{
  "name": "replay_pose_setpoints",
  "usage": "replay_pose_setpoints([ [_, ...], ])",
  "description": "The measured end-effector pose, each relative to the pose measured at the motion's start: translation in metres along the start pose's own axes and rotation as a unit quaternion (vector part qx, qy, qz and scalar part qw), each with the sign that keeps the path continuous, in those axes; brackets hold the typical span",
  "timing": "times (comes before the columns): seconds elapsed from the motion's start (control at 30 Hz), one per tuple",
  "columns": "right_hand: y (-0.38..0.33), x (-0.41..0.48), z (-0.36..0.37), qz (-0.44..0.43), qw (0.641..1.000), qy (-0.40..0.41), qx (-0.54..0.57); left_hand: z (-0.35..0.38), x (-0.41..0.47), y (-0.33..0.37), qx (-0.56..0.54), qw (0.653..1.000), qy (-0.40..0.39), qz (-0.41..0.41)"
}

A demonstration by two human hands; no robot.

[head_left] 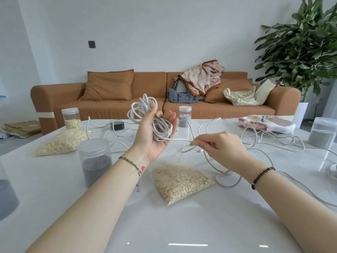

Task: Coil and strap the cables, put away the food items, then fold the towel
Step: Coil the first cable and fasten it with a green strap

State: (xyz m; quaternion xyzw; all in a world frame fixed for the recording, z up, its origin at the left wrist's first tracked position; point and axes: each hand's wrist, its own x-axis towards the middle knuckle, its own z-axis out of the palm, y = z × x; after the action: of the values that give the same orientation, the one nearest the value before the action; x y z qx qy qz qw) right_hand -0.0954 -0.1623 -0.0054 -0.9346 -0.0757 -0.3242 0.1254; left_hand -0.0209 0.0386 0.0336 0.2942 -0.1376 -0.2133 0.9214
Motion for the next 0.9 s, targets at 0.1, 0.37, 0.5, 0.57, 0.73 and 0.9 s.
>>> replay_pose_setpoints([
  [0.1, 0.001, 0.001, -0.002, 0.014, 1.000, 0.004, -0.016, 0.001, -0.003, -0.005, 0.037, 0.998, -0.030, -0.034],
  [0.37, 0.004, 0.003, 0.000, -0.014, 0.991, 0.106, -0.081, -0.005, -0.003, -0.014, 0.149, 0.982, -0.062, -0.098],
  [0.5, 0.004, 0.004, -0.001, -0.040, 0.984, 0.148, -0.085, -0.004, -0.007, -0.021, 0.211, 0.964, -0.083, -0.139],
  [0.57, 0.004, 0.003, -0.002, -0.049, 0.983, 0.152, -0.092, -0.002, -0.009, -0.025, 0.227, 0.958, -0.085, -0.154],
  [0.73, 0.006, 0.004, -0.001, -0.061, 0.978, 0.165, -0.116, 0.002, -0.016, -0.030, 0.281, 0.941, -0.094, -0.163],
  [0.9, 0.006, 0.004, 0.000, -0.062, 0.974, 0.183, -0.120, -0.001, -0.012, -0.032, 0.339, 0.928, -0.058, -0.142],
])
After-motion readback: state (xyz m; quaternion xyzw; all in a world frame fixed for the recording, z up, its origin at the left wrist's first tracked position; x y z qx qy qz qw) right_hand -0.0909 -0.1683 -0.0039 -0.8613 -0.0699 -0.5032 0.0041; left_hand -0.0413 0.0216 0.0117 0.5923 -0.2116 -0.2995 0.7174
